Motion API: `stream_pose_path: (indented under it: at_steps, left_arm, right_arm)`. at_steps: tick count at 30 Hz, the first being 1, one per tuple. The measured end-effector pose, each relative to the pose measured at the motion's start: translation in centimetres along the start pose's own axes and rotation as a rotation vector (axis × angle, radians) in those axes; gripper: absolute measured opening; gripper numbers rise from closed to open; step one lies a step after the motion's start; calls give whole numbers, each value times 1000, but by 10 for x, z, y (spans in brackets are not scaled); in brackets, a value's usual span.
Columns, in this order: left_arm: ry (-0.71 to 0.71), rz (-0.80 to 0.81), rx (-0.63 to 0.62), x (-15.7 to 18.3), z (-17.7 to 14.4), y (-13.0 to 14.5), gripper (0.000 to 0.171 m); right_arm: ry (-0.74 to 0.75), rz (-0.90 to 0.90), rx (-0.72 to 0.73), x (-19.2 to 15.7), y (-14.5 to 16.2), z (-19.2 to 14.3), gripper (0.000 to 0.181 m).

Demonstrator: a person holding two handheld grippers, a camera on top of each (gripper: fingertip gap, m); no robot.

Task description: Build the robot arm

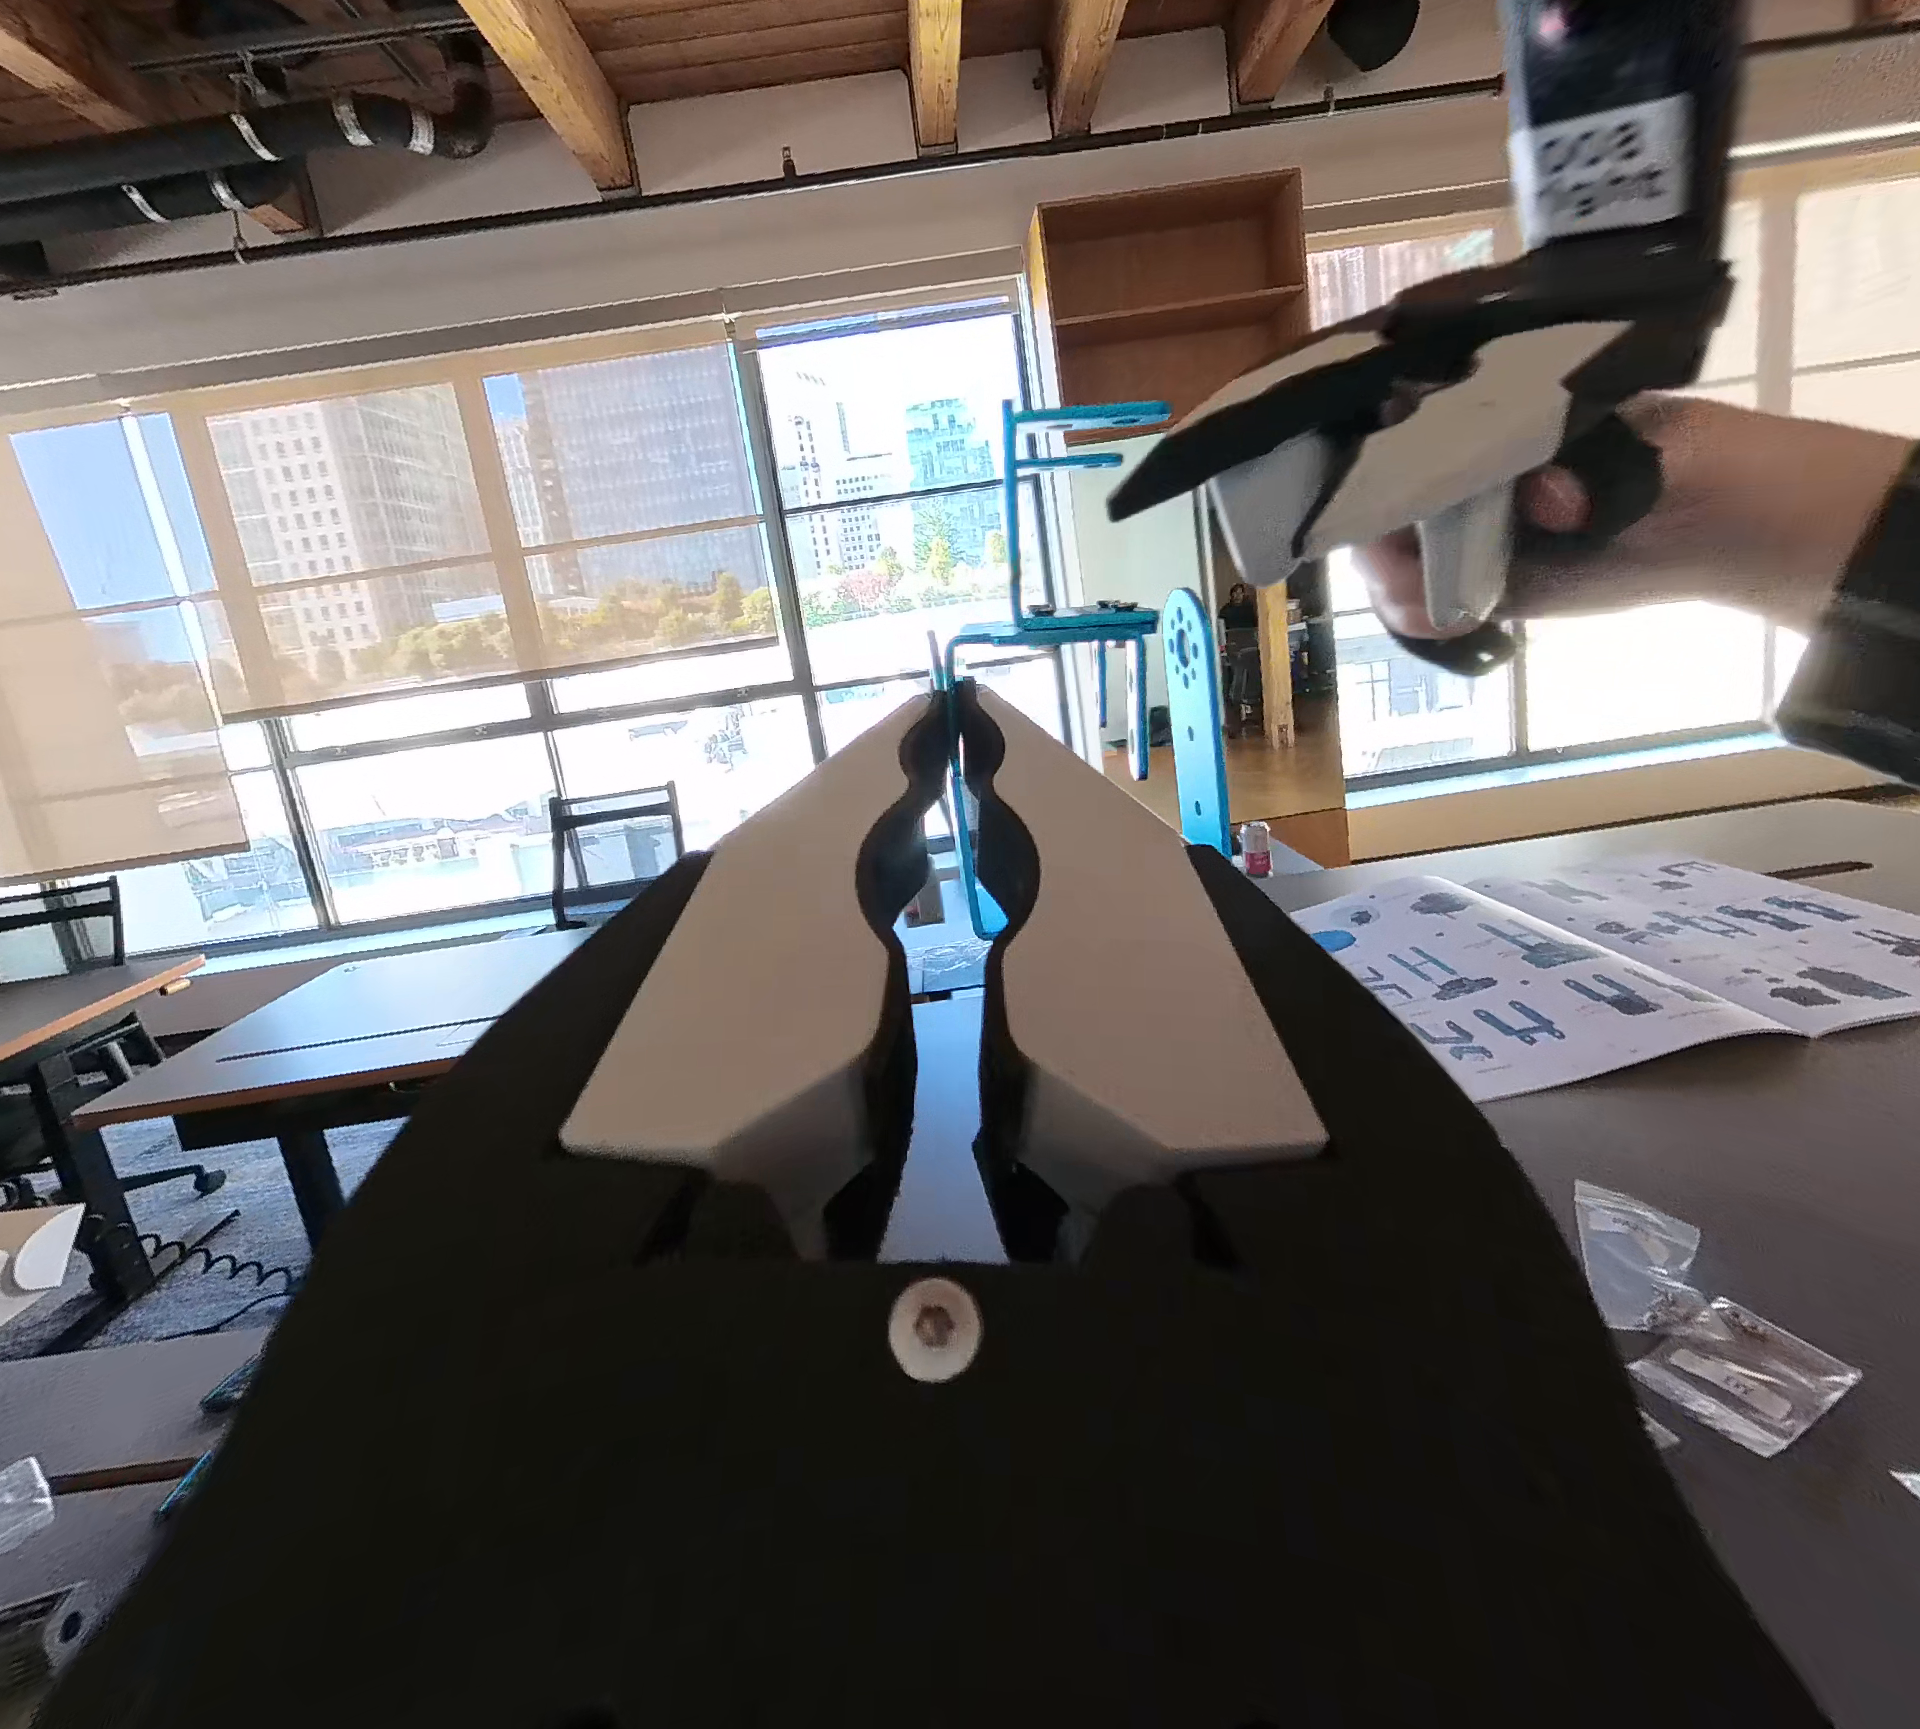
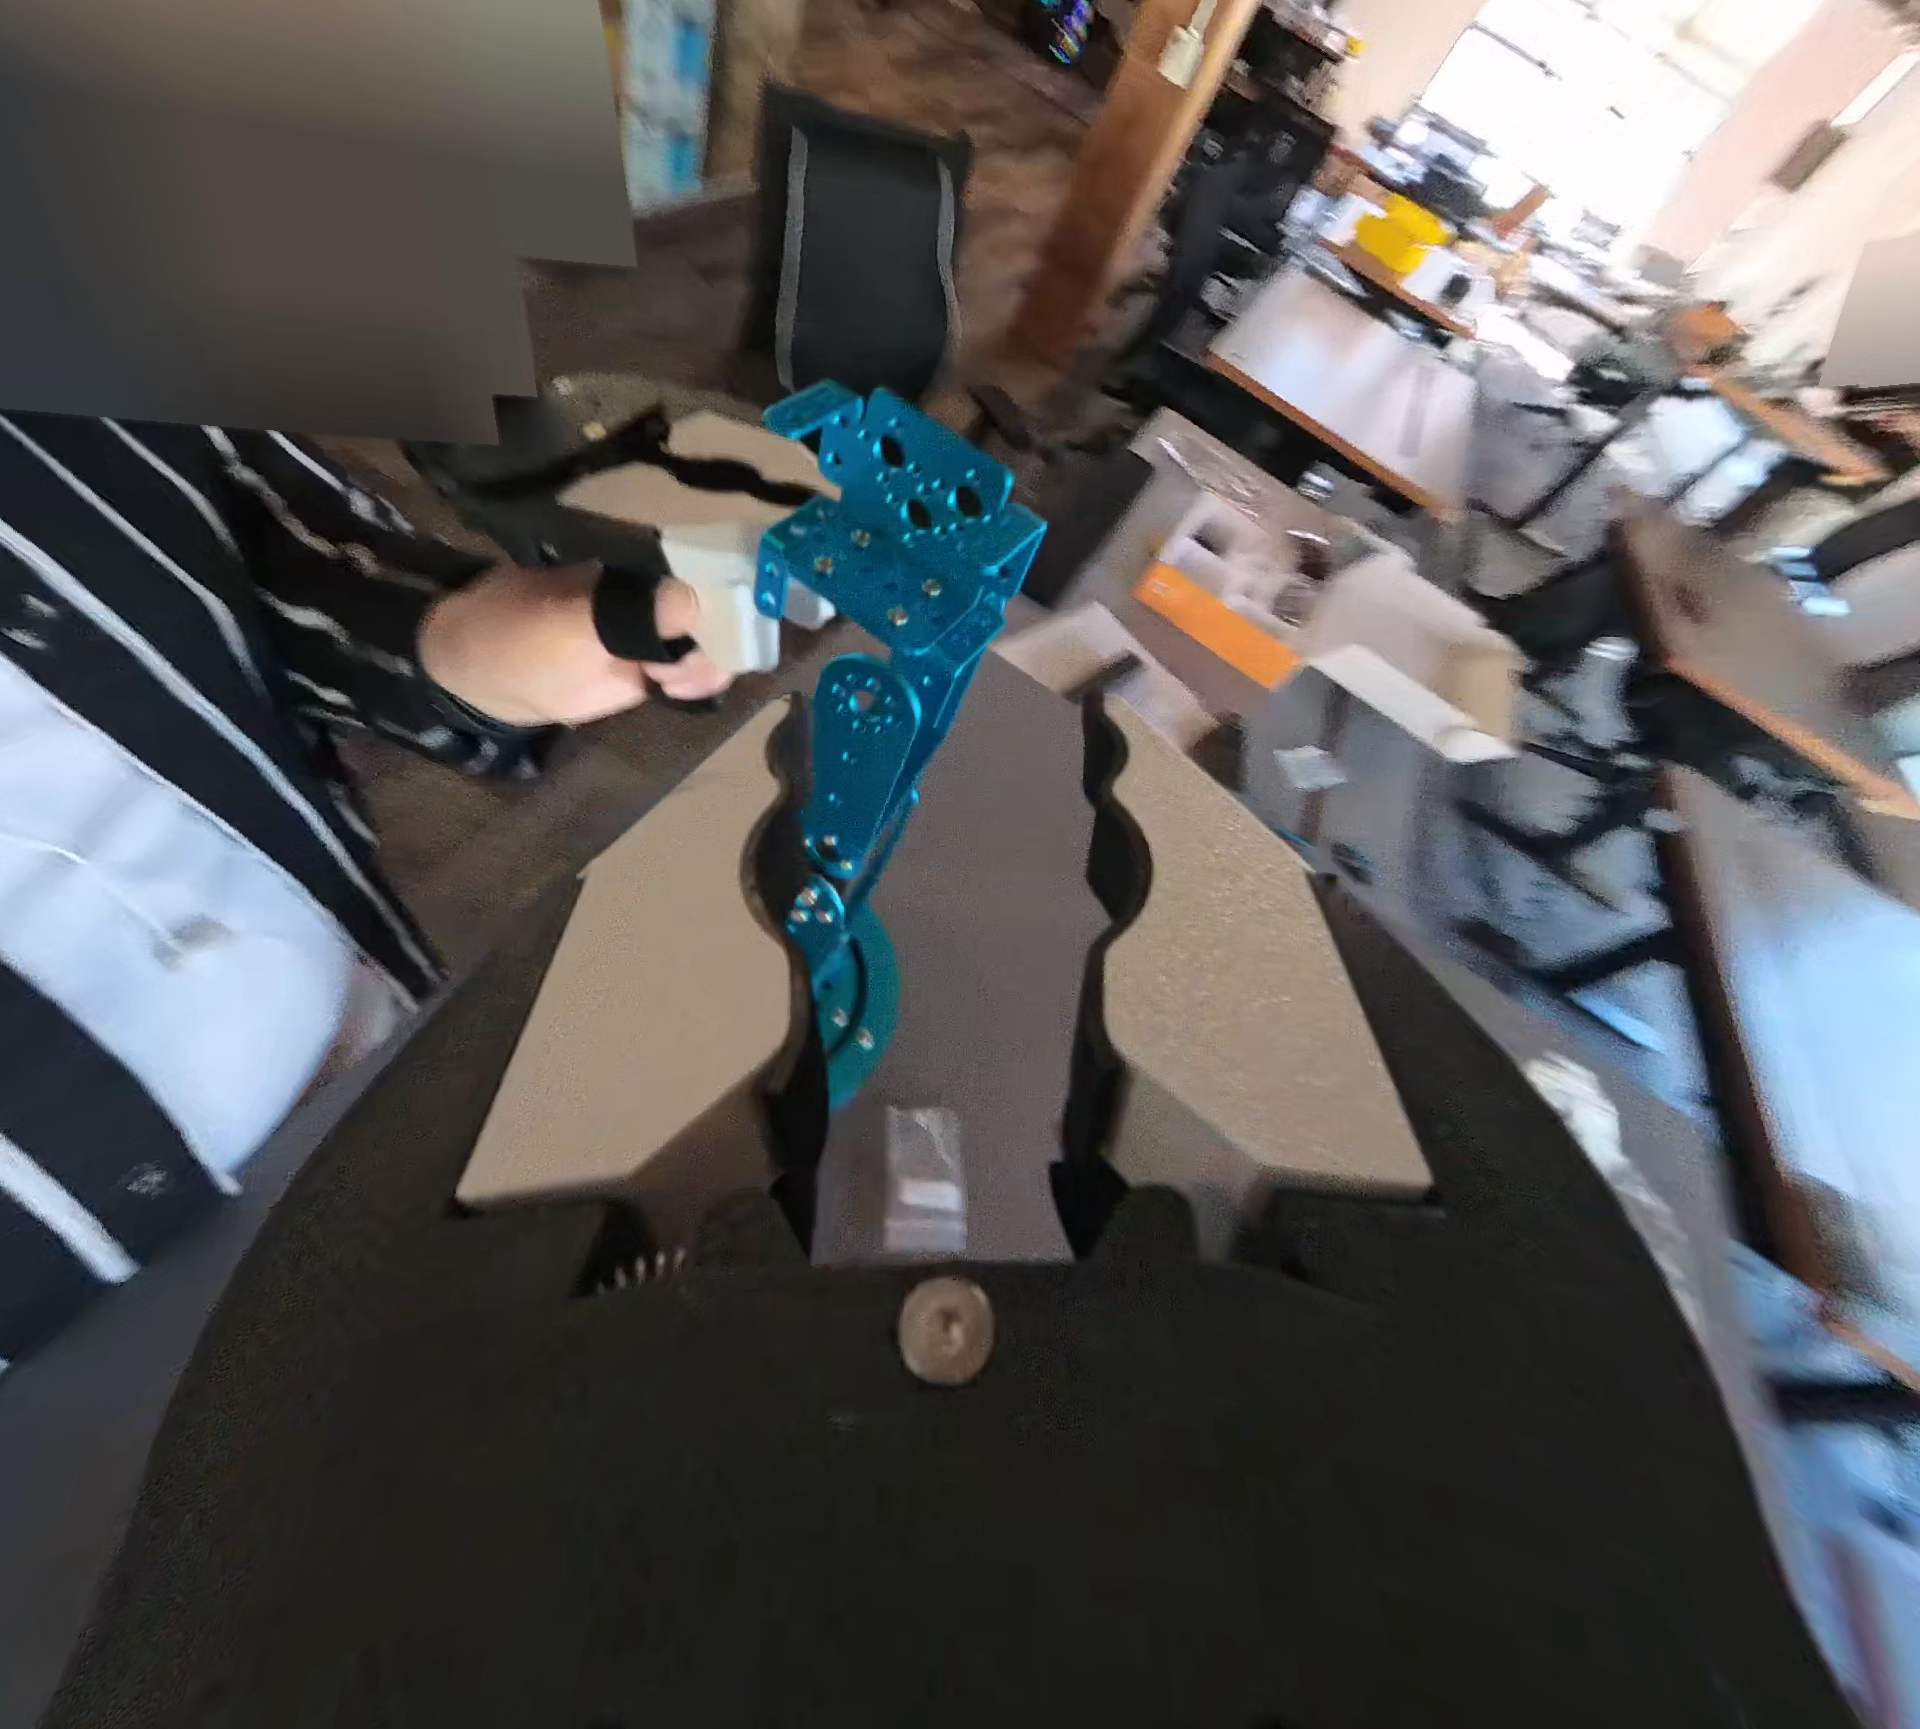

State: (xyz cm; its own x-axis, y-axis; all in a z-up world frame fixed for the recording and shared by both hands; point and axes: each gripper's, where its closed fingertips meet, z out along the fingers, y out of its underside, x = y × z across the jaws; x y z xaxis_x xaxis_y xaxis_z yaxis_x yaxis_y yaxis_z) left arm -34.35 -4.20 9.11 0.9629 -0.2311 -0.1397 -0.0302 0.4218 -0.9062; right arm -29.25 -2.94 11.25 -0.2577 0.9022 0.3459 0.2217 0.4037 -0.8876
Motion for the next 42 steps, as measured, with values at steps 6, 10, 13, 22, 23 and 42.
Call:
stream_pose_path:
  at_steps: [6,10,13,22,23,42]
  left_arm:
    - [-11,-31,-6,0,0,0,0]
    - [-19,-51,-15,-1,0,1,0]
    - [-35,-63,-30,-2,1,1,0]
    - [-89,-3,-80,-2,1,1,0]
    - [-92,-3,-85,-2,1,1,0]
    - [-144,43,-104,-2,-1,1,0]
  right_arm:
    - [-303,178,93,15,8,16,50]
    - [-429,310,228,32,6,19,42]
    - [-508,354,295,35,9,26,39]
    - [-783,405,420,15,8,44,54]
    - [-807,403,432,13,7,44,55]
    - [-1037,369,535,-7,3,53,35]
